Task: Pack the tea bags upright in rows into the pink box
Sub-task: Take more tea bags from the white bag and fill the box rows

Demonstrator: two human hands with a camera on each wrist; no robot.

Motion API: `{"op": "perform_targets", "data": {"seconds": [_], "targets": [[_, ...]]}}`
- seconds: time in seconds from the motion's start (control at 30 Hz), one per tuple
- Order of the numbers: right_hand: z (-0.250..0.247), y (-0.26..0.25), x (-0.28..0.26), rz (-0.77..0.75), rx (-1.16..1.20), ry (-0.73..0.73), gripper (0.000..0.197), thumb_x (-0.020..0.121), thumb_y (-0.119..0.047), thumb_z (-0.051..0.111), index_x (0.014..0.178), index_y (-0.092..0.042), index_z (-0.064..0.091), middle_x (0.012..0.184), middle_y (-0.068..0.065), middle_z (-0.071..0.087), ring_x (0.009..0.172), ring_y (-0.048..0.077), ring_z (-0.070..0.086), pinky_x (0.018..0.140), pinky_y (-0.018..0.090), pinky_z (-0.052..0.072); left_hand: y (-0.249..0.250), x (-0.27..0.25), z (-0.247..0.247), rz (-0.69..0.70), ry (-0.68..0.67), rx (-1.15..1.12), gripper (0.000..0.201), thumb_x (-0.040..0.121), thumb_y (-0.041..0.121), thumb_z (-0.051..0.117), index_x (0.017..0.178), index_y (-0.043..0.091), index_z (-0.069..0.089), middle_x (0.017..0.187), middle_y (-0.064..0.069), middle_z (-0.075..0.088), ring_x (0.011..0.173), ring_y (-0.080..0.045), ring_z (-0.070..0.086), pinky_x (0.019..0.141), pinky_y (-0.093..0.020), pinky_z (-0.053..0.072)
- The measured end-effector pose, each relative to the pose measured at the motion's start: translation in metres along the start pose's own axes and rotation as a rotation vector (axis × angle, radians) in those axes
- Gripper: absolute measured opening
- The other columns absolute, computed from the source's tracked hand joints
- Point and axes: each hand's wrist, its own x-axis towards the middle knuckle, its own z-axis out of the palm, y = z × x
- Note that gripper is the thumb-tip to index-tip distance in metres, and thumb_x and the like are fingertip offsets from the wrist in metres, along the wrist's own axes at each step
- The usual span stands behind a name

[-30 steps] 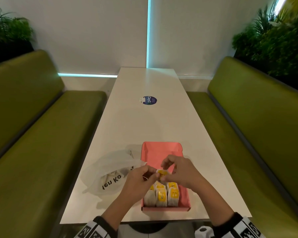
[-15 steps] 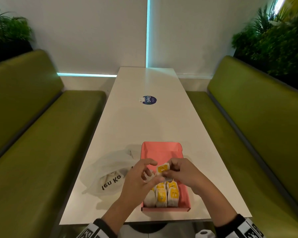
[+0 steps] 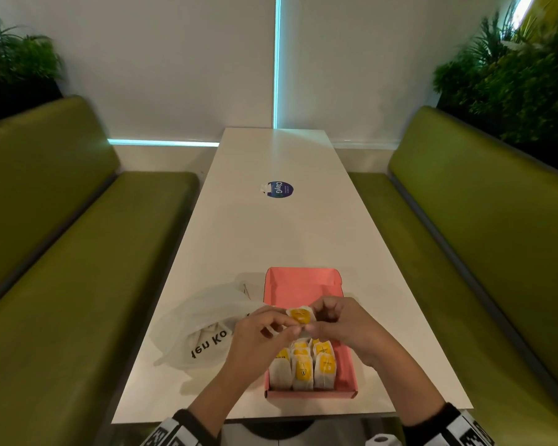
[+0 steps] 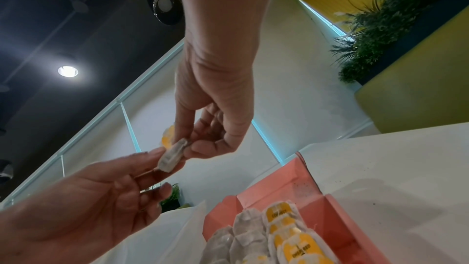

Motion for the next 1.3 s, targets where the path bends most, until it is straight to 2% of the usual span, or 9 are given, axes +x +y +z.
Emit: {"op": "perform_targets", "data": {"seconds": [0.13, 0.4, 0.5, 0.67, 0.83, 1.0, 1.17, 1.23, 1.3], "targets": [[0.000, 0.002, 0.003, 0.032, 0.080, 0.044, 0.008, 0.082, -0.003, 0.067, 0.080, -0.007, 0.062, 0.067, 0.002, 0.061, 0.057, 0.010, 0.058, 0.053, 0.019, 0.047, 0.003, 0.000, -0.002, -0.001, -0.019, -0.024, 0.014, 0.081, 0.015, 0.071, 0.073, 0.026, 0.067, 0.084, 0.007, 0.066, 0.072, 0.001, 0.058, 0.065, -0.008, 0.042], [0.004, -0.001, 0.005, 0.100, 0.384, 0.089, 0.014, 0.085, -0.001, 0.061, 0.073, -0.008, 0.059, 0.062, 0.004, 0.061, 0.045, 0.011, 0.055, 0.044, 0.018, 0.046, -0.005, -0.002, -0.003, 0.061, -0.116, -0.020, 0.017, 0.089, 0.046, 0.047, 0.081, 0.032, 0.052, 0.084, 0.009, 0.058, 0.079, -0.008, 0.056, 0.071, -0.018, 0.045], [0.006, -0.004, 0.007, 0.109, 0.482, 0.121, 0.015, 0.086, 0.000, 0.059, 0.073, -0.006, 0.059, 0.063, 0.008, 0.060, 0.043, 0.010, 0.053, 0.041, 0.017, 0.045, -0.001, -0.004, 0.000, 0.132, -0.154, -0.008, 0.013, 0.088, 0.046, 0.046, 0.078, 0.039, 0.050, 0.081, 0.011, 0.056, 0.075, -0.009, 0.052, 0.067, -0.018, 0.042], [0.013, 0.000, 0.007, 0.053, 0.410, 0.159, 0.001, 0.086, 0.000, 0.060, 0.085, 0.000, 0.059, 0.060, 0.006, 0.064, 0.046, 0.011, 0.055, 0.046, 0.019, 0.047, 0.005, -0.007, 0.004, 0.163, -0.165, -0.065, 0.013, 0.085, 0.039, 0.055, 0.085, 0.026, 0.059, 0.078, 0.017, 0.059, 0.070, -0.004, 0.052, 0.064, -0.019, 0.042], [0.018, 0.006, 0.008, -0.005, 0.331, 0.193, 0.003, 0.085, -0.002, 0.063, 0.083, 0.000, 0.060, 0.063, 0.009, 0.064, 0.057, 0.019, 0.059, 0.055, 0.025, 0.050, 0.006, -0.010, 0.003, 0.144, -0.168, -0.099, 0.021, 0.086, 0.044, 0.055, 0.100, 0.034, 0.065, 0.085, 0.014, 0.066, 0.069, -0.002, 0.055, 0.066, -0.017, 0.045], [0.019, 0.001, 0.006, -0.039, 0.420, 0.197, 0.008, 0.087, -0.002, 0.059, 0.080, -0.005, 0.060, 0.073, 0.011, 0.071, 0.071, 0.022, 0.068, 0.059, 0.028, 0.054, 0.008, -0.015, 0.001, 0.144, -0.189, -0.090, 0.026, 0.086, 0.042, 0.053, 0.107, 0.037, 0.069, 0.072, 0.022, 0.065, 0.061, 0.002, 0.057, 0.062, -0.011, 0.042], [0.015, 0.000, 0.004, -0.049, 0.405, 0.160, 0.008, 0.086, -0.003, 0.060, 0.081, -0.009, 0.060, 0.076, 0.006, 0.062, 0.066, 0.011, 0.057, 0.058, 0.021, 0.045, 0.003, -0.013, -0.008, 0.032, -0.091, -0.288, 0.023, 0.078, 0.039, 0.061, 0.097, 0.035, 0.074, 0.089, 0.000, 0.070, 0.071, -0.004, 0.062, 0.061, -0.019, 0.049], [0.014, 0.001, 0.003, -0.059, 0.388, 0.143, 0.008, 0.086, -0.003, 0.060, 0.081, -0.009, 0.061, 0.075, 0.002, 0.063, 0.066, 0.009, 0.056, 0.061, 0.021, 0.043, 0.002, -0.010, -0.013, 0.025, -0.048, -0.302, 0.020, 0.074, 0.037, 0.066, 0.089, 0.030, 0.076, 0.103, 0.002, 0.069, 0.087, -0.009, 0.065, 0.067, -0.022, 0.051], [0.014, 0.001, 0.003, -0.067, 0.374, 0.135, 0.012, 0.086, -0.001, 0.060, 0.079, -0.011, 0.061, 0.072, 0.000, 0.062, 0.066, 0.009, 0.056, 0.061, 0.021, 0.042, 0.001, -0.006, -0.017, 0.002, 0.028, -0.282, 0.017, 0.070, 0.041, 0.068, 0.077, 0.027, 0.076, 0.104, 0.006, 0.069, 0.092, -0.011, 0.065, 0.071, -0.027, 0.050]]}}
